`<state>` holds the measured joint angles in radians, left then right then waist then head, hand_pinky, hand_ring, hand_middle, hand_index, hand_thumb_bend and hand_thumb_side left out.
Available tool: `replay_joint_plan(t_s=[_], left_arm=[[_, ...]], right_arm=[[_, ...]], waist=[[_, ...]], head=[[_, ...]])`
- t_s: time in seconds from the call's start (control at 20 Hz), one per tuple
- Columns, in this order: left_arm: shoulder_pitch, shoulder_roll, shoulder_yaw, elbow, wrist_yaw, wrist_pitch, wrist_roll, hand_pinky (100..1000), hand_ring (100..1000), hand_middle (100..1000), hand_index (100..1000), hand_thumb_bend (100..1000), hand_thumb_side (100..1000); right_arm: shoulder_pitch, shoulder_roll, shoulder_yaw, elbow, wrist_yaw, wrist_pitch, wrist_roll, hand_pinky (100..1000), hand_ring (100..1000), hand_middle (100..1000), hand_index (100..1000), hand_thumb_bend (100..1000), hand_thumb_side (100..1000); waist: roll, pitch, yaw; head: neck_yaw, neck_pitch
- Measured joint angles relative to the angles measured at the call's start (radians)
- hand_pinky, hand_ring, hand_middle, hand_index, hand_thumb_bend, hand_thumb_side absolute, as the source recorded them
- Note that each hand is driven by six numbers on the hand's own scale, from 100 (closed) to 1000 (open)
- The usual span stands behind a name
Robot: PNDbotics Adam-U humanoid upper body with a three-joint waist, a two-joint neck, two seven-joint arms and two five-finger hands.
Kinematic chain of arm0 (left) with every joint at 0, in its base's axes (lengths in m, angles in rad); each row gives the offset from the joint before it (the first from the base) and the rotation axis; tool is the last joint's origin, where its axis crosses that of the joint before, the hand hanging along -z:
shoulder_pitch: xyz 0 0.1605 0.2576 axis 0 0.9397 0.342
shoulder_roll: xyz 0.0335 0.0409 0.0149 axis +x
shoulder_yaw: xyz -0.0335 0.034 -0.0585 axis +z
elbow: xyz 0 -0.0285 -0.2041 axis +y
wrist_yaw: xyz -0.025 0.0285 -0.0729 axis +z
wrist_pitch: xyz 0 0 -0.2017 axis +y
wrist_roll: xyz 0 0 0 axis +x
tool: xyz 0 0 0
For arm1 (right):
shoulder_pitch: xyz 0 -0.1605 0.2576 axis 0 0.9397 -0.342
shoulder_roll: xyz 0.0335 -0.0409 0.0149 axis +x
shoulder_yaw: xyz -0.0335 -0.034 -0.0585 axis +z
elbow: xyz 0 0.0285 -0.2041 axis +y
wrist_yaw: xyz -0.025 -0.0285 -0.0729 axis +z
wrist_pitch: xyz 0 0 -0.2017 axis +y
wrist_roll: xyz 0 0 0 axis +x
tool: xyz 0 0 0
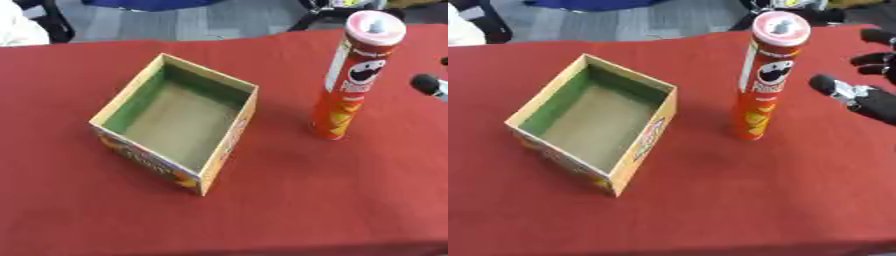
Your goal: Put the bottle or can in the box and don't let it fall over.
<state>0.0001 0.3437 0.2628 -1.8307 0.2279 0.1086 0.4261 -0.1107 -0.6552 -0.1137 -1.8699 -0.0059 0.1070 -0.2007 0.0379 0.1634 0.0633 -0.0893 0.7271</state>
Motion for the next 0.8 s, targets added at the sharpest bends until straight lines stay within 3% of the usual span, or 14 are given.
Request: replay_joint_plan(t_s=[0.8], left_arm=[[0.0,0.0,0.0,0.0,0.0,0.0,-0.001,711,799,753,786,449,760]], right_arm=[[-0.014,0.003,0.054,0.022,-0.034,-0.01,0.048,713,699,837,842,1000,541]], waist=[[0.002,0.0,0.011]], head=[[-0.004,-0.006]])
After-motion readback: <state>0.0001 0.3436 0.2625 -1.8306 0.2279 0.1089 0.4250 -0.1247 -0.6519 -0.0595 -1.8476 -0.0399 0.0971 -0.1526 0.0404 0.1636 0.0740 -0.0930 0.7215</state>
